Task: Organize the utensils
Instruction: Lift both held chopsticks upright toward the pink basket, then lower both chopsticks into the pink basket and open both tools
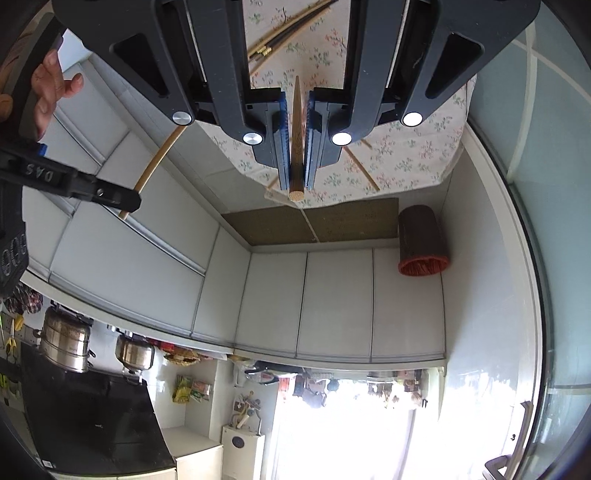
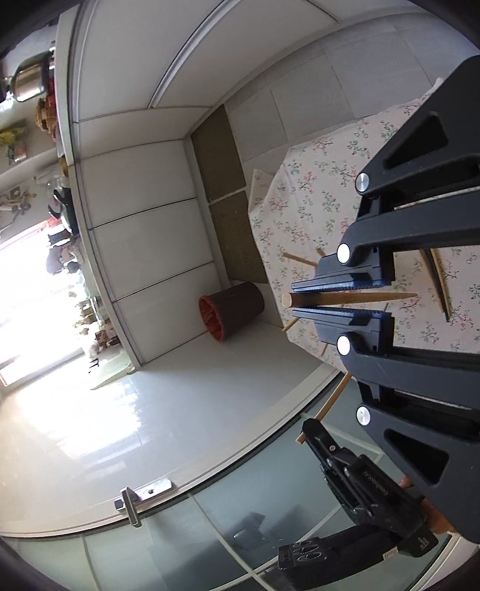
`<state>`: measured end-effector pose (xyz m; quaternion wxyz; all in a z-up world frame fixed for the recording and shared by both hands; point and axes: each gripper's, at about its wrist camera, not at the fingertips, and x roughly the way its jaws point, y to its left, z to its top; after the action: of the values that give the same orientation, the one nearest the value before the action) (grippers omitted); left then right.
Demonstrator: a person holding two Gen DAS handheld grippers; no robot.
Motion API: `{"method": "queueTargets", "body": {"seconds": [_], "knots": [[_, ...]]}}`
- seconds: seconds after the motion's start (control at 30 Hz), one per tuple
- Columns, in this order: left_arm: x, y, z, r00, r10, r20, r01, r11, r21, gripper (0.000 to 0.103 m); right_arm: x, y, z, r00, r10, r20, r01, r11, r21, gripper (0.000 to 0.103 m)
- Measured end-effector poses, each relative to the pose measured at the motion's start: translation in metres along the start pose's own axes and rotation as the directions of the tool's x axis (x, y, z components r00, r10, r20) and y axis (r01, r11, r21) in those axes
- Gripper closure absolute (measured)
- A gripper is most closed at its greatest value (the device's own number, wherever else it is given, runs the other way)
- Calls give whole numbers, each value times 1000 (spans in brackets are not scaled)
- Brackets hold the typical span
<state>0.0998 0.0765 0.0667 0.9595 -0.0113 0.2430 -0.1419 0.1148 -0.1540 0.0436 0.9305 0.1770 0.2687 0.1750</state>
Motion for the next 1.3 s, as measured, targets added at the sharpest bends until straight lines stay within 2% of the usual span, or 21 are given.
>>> {"method": "queueTargets", "body": {"seconds": [0.2, 0.37, 0.63, 0.7, 0.77, 0.9, 1.1, 1.2, 1.3], "knots": [[32, 8, 25, 999, 33, 37, -33, 999, -4, 97, 24, 8, 33, 998, 1, 70, -1, 1000, 2, 95], [67, 23, 32, 998, 49, 32, -49, 999, -19, 97, 61, 6, 47, 997, -14, 79, 14, 1000, 1, 95], [128, 46, 5, 996, 54, -66, -58, 997, -58, 96, 120, -3, 38, 998, -49, 48, 51, 998, -29, 95], [130, 52, -1, 997, 43, -71, -49, 995, -87, 95, 131, -3, 35, 998, -52, 37, 53, 998, -33, 95], [123, 57, 1, 998, 37, -44, -42, 993, -109, 91, 140, -5, 34, 998, -55, 31, 56, 998, -35, 95], [108, 65, 12, 1000, 31, 0, -31, 992, -124, 81, 153, -3, 33, 998, -60, 29, 61, 997, -41, 95], [94, 68, 22, 998, 45, 35, -39, 990, -137, 75, 174, 0, 21, 998, -65, 18, 66, 995, -68, 95], [91, 70, 21, 996, 79, 28, -75, 989, -127, 75, 184, 2, 10, 998, -69, 5, 69, 995, -74, 93], [90, 68, 18, 988, 152, 16, -150, 984, -99, 75, 186, 6, 3, 995, -101, 15, 102, 990, -99, 91]]}}
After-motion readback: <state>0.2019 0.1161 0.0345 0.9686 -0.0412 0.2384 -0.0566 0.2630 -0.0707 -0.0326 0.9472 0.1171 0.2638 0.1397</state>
